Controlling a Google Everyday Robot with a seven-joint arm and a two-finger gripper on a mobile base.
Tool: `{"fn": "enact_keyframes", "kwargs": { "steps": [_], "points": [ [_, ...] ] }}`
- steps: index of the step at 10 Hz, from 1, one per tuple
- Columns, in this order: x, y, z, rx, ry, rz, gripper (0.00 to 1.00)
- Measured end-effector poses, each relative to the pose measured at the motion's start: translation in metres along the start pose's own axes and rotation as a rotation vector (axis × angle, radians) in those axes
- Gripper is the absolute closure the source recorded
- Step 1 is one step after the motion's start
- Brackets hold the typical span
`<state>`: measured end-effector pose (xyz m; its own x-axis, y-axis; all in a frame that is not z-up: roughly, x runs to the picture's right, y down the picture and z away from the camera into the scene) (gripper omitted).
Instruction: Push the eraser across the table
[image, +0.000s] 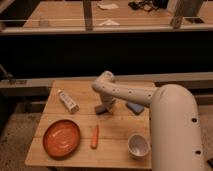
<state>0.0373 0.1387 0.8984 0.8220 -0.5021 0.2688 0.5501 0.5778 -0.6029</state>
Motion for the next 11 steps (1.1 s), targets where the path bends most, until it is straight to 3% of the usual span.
{"fn": "enact_keyframes", "kwargs": {
  "steps": [11],
  "points": [
    [0.0055,0.0000,0.0007,-0.007,0.020,-0.033,0.98]
  ]
}}
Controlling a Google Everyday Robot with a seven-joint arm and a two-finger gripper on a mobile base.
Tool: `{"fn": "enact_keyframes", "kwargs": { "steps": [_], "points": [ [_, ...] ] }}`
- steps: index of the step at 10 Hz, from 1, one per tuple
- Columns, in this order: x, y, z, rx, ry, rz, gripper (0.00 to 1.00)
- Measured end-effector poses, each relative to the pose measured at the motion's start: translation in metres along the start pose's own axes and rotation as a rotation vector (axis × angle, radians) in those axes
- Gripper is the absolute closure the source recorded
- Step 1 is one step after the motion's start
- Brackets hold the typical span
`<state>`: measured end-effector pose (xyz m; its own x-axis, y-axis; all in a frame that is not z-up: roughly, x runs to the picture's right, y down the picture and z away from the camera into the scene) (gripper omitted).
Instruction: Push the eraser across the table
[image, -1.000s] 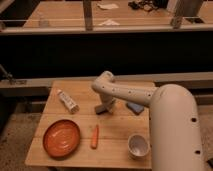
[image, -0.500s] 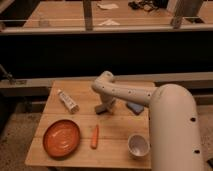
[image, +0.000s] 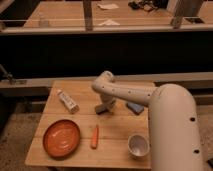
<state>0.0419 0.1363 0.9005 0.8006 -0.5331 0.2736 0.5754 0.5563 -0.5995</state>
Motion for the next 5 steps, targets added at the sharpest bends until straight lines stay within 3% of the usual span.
{"fn": "enact_keyframes", "kwargs": {
  "steps": [5],
  "points": [
    [0.0009,-0.0009,0.0018,-0.005,0.011,-0.023,0.98]
  ]
}}
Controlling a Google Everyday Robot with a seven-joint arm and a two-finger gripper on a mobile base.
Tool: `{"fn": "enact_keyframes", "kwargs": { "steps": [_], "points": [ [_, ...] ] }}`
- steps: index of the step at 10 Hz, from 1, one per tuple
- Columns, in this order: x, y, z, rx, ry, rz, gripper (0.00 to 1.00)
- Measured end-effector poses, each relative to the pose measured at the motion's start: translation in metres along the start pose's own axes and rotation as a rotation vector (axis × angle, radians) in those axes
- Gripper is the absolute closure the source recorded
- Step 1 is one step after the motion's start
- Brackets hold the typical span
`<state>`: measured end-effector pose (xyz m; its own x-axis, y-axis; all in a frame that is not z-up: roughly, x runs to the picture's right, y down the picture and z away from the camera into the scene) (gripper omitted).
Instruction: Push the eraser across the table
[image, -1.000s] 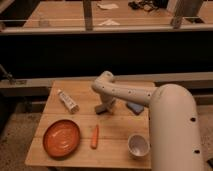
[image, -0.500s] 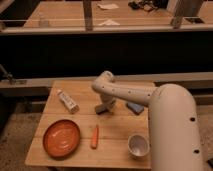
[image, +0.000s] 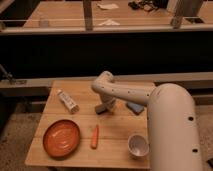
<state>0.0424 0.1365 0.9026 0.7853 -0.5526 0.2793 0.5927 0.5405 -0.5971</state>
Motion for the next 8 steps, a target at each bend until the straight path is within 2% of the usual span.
{"fn": "enact_keyframes", "kwargs": {
  "steps": [8],
  "points": [
    [0.0017,0.0004,0.0005,-0.004,0.004,-0.010,0.98]
  ]
}}
